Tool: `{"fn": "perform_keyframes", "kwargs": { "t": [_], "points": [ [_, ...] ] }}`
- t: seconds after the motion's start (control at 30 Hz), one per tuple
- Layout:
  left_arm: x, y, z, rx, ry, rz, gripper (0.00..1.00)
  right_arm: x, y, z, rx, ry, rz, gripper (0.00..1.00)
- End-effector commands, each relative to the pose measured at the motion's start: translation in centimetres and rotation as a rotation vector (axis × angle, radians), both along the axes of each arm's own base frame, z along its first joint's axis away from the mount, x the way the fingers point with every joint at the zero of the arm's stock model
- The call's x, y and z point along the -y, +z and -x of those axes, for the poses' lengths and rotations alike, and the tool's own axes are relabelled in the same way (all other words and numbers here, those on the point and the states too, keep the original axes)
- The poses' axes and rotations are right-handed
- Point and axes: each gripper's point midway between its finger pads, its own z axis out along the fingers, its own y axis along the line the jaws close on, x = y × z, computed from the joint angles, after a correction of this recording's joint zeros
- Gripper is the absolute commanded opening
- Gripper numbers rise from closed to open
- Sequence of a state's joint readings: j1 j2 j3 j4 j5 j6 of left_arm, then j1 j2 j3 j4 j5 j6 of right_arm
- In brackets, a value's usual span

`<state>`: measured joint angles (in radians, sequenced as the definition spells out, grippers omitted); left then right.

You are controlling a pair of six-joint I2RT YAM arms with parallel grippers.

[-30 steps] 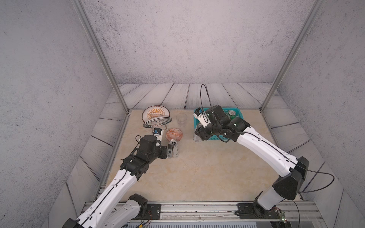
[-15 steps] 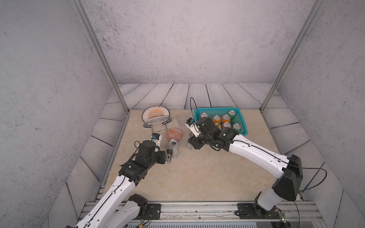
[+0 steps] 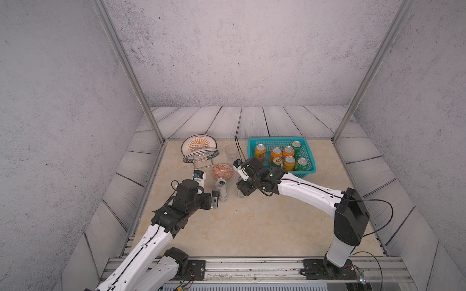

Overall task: Take out the drinks from the basket
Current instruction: Place the drink at the center of the board.

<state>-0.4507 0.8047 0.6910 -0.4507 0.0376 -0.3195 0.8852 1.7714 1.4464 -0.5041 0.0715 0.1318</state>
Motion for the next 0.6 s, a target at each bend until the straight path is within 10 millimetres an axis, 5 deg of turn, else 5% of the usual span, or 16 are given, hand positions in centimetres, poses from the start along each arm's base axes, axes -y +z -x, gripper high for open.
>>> {"fn": "perform_keyframes", "kwargs": {
  "t": [0.0, 0.57],
  "points": [
    [-0.5, -0.3, 0.1, -0.006, 0.018, -0.006, 0.99, -1.6, 0.4, -1.2, 0.023, -0.014, -0.037, 0.54],
    [-0.5, -0.5, 0.1, -0.006, 0.020, -0.005, 0.99, -1.7, -2.5, -1.4, -0.007, -0.035, -0.006, 0.56]
  ]
}}
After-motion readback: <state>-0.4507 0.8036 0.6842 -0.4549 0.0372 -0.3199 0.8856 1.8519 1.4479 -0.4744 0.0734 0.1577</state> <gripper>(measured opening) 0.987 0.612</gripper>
